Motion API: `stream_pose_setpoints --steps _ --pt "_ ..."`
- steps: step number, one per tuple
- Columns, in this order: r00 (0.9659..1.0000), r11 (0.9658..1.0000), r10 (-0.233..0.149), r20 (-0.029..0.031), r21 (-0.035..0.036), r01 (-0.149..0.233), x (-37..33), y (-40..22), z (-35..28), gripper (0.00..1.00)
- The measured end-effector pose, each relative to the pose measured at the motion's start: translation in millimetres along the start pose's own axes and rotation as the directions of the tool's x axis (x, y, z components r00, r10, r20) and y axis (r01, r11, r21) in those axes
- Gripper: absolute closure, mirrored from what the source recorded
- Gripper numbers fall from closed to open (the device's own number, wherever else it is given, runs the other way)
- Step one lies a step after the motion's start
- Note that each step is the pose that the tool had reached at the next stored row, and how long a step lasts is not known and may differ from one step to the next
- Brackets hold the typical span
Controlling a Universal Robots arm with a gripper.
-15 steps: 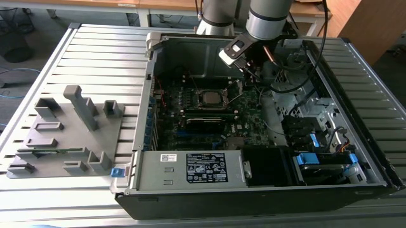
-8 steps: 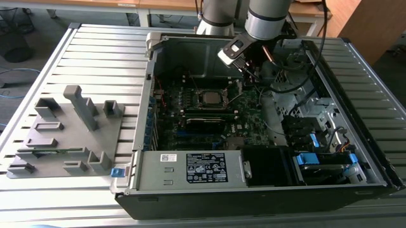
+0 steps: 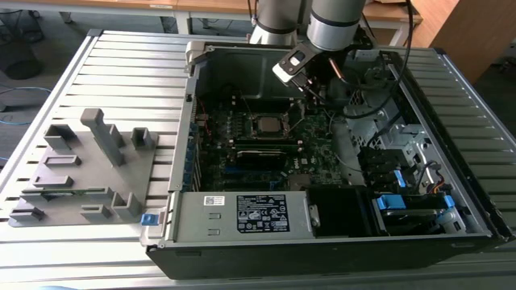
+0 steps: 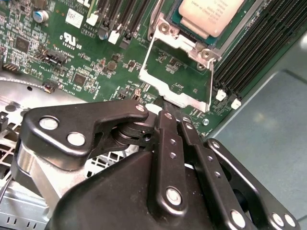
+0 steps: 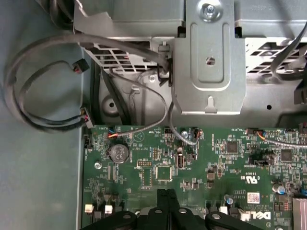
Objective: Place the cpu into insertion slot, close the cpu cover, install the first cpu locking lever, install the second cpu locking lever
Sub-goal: 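Close the cpu cover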
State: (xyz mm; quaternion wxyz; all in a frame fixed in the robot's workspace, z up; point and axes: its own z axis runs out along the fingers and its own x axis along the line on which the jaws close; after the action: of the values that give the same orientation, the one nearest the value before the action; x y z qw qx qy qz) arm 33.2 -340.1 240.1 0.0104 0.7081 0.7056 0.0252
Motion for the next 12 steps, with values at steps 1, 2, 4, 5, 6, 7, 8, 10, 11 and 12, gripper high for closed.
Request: stream_pose_setpoints --steps 1,2,4,5,6,7,8,10,11,12 --pt "1.0000 1.0000 0.000 0.0000 0.0000 0.000 0.0 -1.2 0.0 0.89" --pt "1.0000 1.0000 0.000 0.0000 0.0000 0.000 0.0 -2.5 -0.1 0.89" --pt "1.0000 1.0000 0.000 -0.0001 0.0000 0.000 0.0 -5.1 -0.2 0.89" --pt "1.0000 1.0000 0.000 0.0000 0.0000 0.000 0.0 -6.5 -0.2 0.89" --pt "1.0000 1.0000 0.000 0.0000 0.0000 0.000 0.0 -7.7 -0.3 0.89" --pt "1.0000 1.0000 0.000 0.0000 0.0000 0.000 0.0 -9.1 -0.3 0.89" --pt "1.0000 1.0000 0.000 -0.0001 0.0000 0.000 0.0 -10.4 -0.4 0.89" --pt "1.0000 1.0000 0.000 0.0000 0.0000 0.000 0.0 -13.1 -0.5 0.89" --pt "1.0000 1.0000 0.000 0.0000 0.0000 0.000 0.0 -14.6 -0.5 0.89" --pt "1.0000 1.0000 0.000 0.0000 0.0000 0.000 0.0 -16.3 -0.6 0.89"
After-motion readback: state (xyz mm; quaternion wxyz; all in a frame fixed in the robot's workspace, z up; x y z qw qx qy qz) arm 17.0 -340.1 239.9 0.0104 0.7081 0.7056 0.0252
